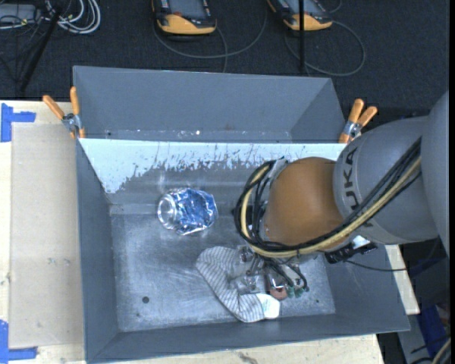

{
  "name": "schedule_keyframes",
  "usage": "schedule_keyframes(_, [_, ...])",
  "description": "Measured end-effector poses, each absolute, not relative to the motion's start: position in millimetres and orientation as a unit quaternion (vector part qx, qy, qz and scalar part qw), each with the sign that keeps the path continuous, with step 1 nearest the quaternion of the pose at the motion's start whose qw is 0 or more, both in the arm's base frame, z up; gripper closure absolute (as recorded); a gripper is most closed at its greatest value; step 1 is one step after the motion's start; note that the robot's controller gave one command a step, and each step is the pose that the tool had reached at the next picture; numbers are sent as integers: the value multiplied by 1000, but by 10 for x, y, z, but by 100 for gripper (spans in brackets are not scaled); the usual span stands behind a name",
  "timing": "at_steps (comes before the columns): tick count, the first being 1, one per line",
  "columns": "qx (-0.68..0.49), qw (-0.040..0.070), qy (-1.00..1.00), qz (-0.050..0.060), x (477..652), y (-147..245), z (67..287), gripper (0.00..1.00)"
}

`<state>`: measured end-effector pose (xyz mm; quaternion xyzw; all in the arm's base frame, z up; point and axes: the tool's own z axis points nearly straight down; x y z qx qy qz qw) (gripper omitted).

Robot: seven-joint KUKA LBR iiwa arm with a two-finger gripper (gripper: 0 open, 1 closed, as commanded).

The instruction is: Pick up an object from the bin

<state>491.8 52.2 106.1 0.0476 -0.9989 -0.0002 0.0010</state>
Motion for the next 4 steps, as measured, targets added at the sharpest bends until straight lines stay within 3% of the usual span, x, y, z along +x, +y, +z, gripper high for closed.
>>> schedule_keyframes(1, [22,3,-1000,0,4871,488,1002,100])
schedule_keyframes(2, [29,2,-1000,0,4990,573,1241,100])
schedule_keyframes(4, [12,1,-1000,1,5119,377,1356,100])
